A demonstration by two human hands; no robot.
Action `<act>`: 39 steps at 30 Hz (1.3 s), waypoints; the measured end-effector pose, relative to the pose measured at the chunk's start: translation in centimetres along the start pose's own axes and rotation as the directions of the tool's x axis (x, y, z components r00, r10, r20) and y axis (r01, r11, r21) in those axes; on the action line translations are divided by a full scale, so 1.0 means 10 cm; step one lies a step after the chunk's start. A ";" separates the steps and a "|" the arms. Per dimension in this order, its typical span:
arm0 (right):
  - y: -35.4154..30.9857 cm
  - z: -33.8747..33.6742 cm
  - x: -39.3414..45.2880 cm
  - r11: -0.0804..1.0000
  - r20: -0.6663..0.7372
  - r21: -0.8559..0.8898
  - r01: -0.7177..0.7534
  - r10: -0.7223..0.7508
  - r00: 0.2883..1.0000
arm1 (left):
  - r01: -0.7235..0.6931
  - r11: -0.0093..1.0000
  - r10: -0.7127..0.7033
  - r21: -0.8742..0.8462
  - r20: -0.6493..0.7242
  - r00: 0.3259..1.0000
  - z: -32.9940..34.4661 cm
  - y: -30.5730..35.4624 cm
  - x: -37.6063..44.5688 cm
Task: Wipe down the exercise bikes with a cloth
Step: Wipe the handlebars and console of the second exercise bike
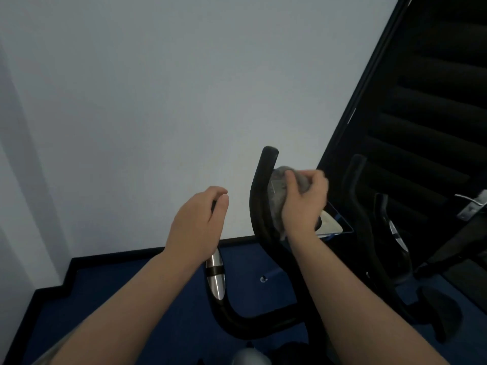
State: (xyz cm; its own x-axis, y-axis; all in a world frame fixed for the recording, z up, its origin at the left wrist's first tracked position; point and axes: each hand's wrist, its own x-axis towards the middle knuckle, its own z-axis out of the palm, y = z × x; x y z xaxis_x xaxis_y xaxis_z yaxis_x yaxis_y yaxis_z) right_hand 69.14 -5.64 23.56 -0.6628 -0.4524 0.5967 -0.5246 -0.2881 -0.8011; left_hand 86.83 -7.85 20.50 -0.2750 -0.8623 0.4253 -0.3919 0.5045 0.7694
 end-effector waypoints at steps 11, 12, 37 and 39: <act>0.07 0.04 -0.07 0.797 0.557 -0.335 0.503 -0.263 0.788 | -0.032 0.999 0.033 -0.030 0.034 0.999 -0.03 -0.09 0.01; 0.09 -0.05 -0.10 0.816 0.617 -0.311 0.487 -0.216 0.756 | -0.042 0.999 0.043 -0.029 0.032 0.999 -0.03 -0.10 0.00; -0.31 0.15 0.34 0.919 0.323 -0.215 0.331 -0.253 0.912 | -0.082 0.991 0.077 -0.103 -0.059 0.995 0.02 -0.16 0.02; -0.39 0.06 0.53 0.850 0.433 -0.302 0.431 -0.280 0.857 | -0.077 0.994 0.074 -0.083 -0.038 0.997 0.00 -0.16 0.02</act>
State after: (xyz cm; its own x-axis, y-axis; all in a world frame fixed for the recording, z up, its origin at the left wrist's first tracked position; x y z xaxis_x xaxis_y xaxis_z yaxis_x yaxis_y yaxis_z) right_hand 67.97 -7.48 29.83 -0.1896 -0.6721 0.7158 -0.8930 -0.1850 -0.4102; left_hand 87.38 -8.77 19.35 -0.2699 -0.8235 0.4990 -0.2951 0.5641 0.7712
